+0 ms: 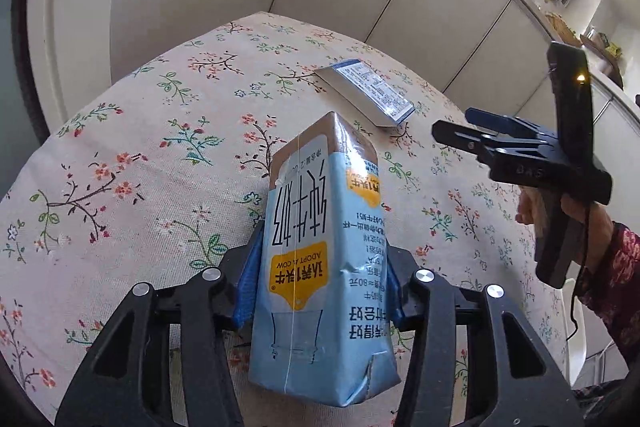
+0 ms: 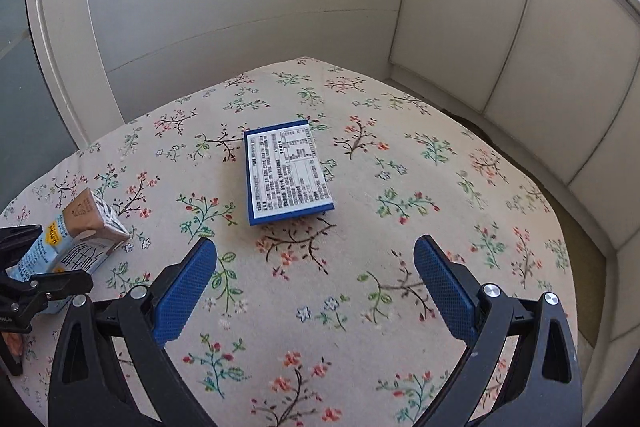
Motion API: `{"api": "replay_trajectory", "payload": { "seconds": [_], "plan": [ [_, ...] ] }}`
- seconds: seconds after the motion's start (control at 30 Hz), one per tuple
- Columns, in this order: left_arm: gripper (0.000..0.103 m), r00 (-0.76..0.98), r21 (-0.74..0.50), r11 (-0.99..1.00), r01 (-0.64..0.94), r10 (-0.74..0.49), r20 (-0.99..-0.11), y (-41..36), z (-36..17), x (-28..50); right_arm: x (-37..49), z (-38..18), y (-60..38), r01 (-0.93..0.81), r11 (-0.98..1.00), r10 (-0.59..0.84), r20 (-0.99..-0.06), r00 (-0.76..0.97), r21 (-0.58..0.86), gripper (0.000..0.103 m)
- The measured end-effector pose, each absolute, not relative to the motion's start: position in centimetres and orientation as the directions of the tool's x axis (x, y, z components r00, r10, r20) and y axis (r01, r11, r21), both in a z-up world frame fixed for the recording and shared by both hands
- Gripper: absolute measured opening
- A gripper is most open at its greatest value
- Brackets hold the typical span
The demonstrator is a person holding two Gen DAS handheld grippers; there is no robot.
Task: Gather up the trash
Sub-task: 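Grasp the blue-edged card with the right tool while the left tool holds the carton, then carry the card and carton toward the bin and open the right tool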
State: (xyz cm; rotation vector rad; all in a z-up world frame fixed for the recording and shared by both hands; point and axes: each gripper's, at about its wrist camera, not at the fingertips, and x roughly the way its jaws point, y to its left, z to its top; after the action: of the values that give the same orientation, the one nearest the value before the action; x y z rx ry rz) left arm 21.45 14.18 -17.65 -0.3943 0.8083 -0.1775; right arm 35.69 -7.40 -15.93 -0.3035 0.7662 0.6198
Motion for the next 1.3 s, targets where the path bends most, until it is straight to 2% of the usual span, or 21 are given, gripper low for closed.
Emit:
{"api": "replay_trajectory", "payload": {
  "seconds": [0.17, 0.33, 0.4, 0.43, 0.7, 1.07, 1.2, 1.3],
  "plan": [
    [0.048, 0.702, -0.528, 0.849, 0.000, -0.376, -0.605, 15.8, -18.3, 21.4, 37.4, -16.4, -5.8, -0.675, 0.738, 0.470, -0.714, 0.519, -0.006, 0.096],
    [0.048, 0.702, -0.557, 0.830, 0.014, -0.405, -0.586, 16.0, -18.3, 21.4, 39.2, -17.8, -3.5, -0.705, 0.710, 0.478, -0.738, 0.475, 0.006, 0.093],
    [0.048, 0.700, -0.552, 0.833, 0.021, -0.406, -0.587, 15.8, -18.3, 21.5, 39.9, -18.8, -2.7, -0.718, 0.696, 0.474, -0.771, 0.426, 0.031, 0.059],
    [0.048, 0.700, -0.550, 0.835, 0.022, -0.405, -0.588, 15.7, -18.3, 21.5, 39.8, -18.6, -2.8, -0.714, 0.700, 0.477, -0.756, 0.448, 0.020, 0.056],
    [0.048, 0.700, -0.553, 0.833, 0.026, -0.410, -0.585, 15.6, -18.2, 21.8, 37.5, -18.8, -4.5, -0.674, 0.736, 0.463, -0.773, 0.434, 0.063, 0.056],
    [0.048, 0.696, -0.543, 0.839, 0.026, -0.405, -0.592, 15.7, -18.5, 21.8, 28.6, -18.1, -10.6, -0.543, 0.837, 0.357, -0.820, 0.448, 0.068, 0.056],
    [0.046, 0.689, -0.473, 0.881, 0.019, -0.354, -0.632, 14.6, -18.0, 21.9, 24.7, -17.9, -14.1, -0.464, 0.884, 0.284, -0.848, 0.447, 0.052, 0.056],
    [0.046, 0.672, -0.346, 0.938, 0.019, -0.268, -0.691, 12.8, -17.5, 22.1, 22.0, -17.4, -16.9, -0.394, 0.917, 0.253, -0.862, 0.440, 0.068, 0.056]
  ]
}}
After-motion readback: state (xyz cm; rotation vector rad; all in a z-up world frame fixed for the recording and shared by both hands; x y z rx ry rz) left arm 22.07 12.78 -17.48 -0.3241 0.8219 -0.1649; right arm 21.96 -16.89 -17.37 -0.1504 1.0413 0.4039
